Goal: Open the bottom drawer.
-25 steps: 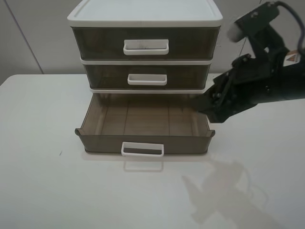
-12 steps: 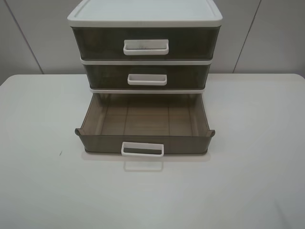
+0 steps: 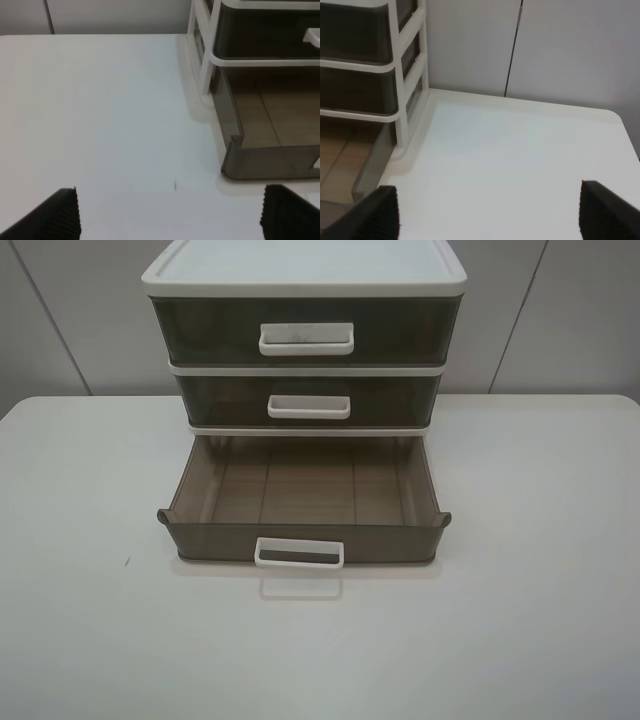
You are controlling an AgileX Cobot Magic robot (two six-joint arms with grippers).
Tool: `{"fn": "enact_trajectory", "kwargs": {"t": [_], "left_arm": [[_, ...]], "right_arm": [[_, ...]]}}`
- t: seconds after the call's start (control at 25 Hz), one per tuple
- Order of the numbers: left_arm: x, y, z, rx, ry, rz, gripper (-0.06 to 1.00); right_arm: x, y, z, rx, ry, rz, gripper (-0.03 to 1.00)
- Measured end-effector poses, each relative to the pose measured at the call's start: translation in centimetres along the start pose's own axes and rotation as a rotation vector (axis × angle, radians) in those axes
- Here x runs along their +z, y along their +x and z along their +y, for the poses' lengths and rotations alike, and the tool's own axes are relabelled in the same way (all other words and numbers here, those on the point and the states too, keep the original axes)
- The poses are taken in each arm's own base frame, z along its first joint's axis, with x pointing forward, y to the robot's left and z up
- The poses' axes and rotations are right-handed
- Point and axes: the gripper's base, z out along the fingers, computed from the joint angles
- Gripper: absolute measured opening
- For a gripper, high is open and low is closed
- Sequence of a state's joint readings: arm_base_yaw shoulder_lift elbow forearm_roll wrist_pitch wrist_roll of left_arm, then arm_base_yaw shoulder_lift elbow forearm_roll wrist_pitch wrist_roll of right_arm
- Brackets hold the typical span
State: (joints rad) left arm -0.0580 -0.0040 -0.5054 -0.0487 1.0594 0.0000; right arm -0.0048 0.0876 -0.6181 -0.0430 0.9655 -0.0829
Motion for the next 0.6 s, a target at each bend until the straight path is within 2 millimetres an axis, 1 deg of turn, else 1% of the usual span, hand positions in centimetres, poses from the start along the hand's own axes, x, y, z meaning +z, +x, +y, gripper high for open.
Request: {"fn": "enact_trajectory", "kwargs": {"t": [0.12,0.2,0.36,0.52,0.6], "left_arm": [[0.0,0.0,0.0,0.0,0.0,0.0,0.74],[0.0,0.0,0.0,0.0,0.0,0.0,0.74],[0.0,0.0,0.0,0.0,0.0,0.0,0.74],[0.0,0.0,0.0,0.0,0.0,0.0,0.74],[0.0,0.0,0.0,0.0,0.0,0.0,0.74]], "right_arm": [[0.3,1.5,0.2,0.003,-0.006,0.017,0.72],[0.2,2.1,0.3,0.006,-0.01,0.011,0.72],[0.0,2.2,0.4,0.012,-0.015,-0.002,0.72],[0.5,3.3,0.6,0.02,-0.037,0.082,0.72],[0.5,3.4,0.7,0.024,-0.044,0.092,0.72]]}}
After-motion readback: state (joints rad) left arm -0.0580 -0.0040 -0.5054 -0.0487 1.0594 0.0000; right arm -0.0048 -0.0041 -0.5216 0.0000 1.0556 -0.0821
